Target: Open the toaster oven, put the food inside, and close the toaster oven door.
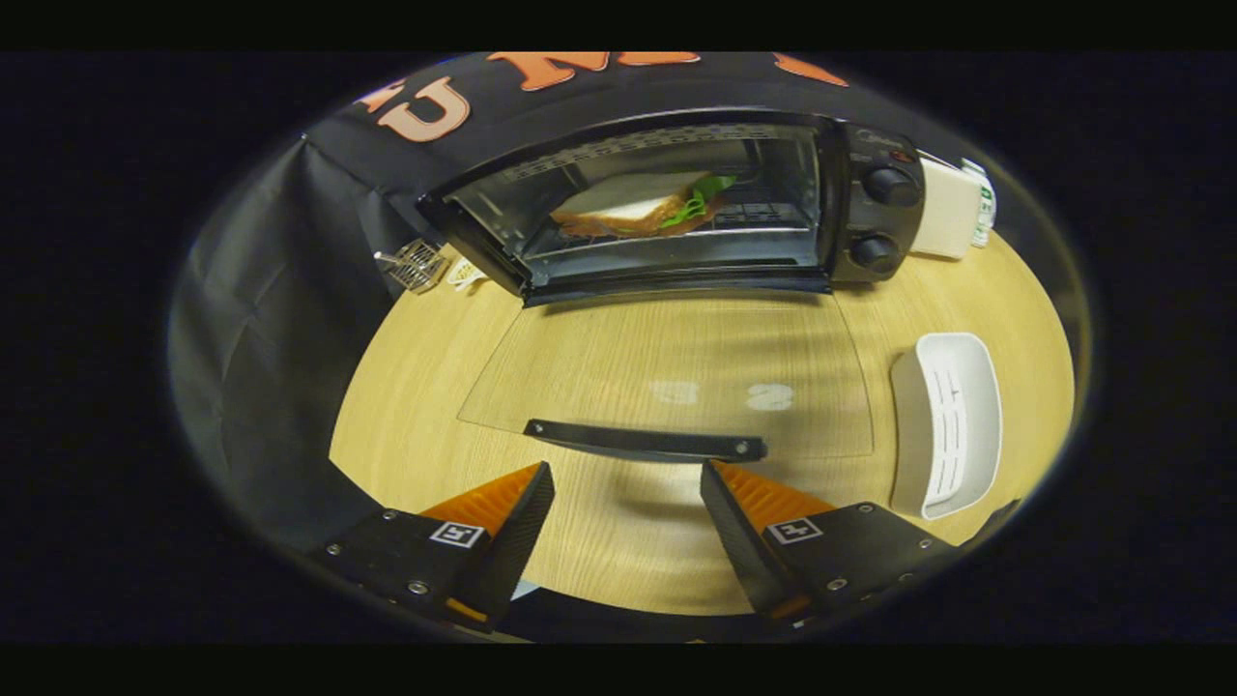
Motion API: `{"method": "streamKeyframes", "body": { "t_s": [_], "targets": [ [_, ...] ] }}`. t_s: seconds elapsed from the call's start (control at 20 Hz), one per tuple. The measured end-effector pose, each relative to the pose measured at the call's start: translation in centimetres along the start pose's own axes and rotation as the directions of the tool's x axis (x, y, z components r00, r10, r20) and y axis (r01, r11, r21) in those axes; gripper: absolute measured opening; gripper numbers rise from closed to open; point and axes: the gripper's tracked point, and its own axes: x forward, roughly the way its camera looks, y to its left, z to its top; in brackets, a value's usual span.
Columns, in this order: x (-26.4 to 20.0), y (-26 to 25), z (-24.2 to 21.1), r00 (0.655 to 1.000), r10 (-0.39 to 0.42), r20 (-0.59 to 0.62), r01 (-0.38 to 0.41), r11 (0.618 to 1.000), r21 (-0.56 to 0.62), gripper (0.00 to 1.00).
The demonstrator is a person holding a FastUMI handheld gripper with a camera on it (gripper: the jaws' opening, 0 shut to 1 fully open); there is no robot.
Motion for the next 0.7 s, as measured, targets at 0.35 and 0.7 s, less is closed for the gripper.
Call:
{"method": "streamKeyframes", "body": {
  "t_s": [0.35,0.7],
  "targets": [
    [-1.9,2.3,1.9,0.998,0.055,-0.026,-0.054,0.997,0.046,0.9],
    [-5.5,3.4,6.4,0.995,0.088,0.051,-0.091,0.994,0.066,0.9]
  ]
}}
